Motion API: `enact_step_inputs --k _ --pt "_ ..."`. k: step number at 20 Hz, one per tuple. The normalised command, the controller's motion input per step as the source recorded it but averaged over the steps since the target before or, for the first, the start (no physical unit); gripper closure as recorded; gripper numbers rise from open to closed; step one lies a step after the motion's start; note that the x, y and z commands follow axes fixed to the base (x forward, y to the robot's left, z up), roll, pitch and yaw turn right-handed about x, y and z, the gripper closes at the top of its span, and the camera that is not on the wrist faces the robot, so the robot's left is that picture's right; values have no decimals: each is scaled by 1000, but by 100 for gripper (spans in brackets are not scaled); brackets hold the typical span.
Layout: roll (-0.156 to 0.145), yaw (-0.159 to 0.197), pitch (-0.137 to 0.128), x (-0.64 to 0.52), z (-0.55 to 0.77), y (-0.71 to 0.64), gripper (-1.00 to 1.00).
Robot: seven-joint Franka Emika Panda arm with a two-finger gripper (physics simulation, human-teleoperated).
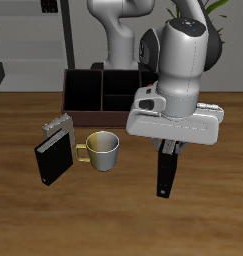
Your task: Place the red mug into the back desk caddy's right compartment and place the left black book into the back desk caddy's back compartment and place the right black book into the back desk caddy's front compartment
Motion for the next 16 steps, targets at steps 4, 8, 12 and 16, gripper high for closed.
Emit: enact_step_inputs --k 4,8,12,16 --pt "39 113 -76 -452 434 -185 100" --pt "-5 25 -6 -272 261 -274 100" --pt "49 -25 -26 -612 411 -425 100" --pt "97 73 -79 -682 343 -179 100"
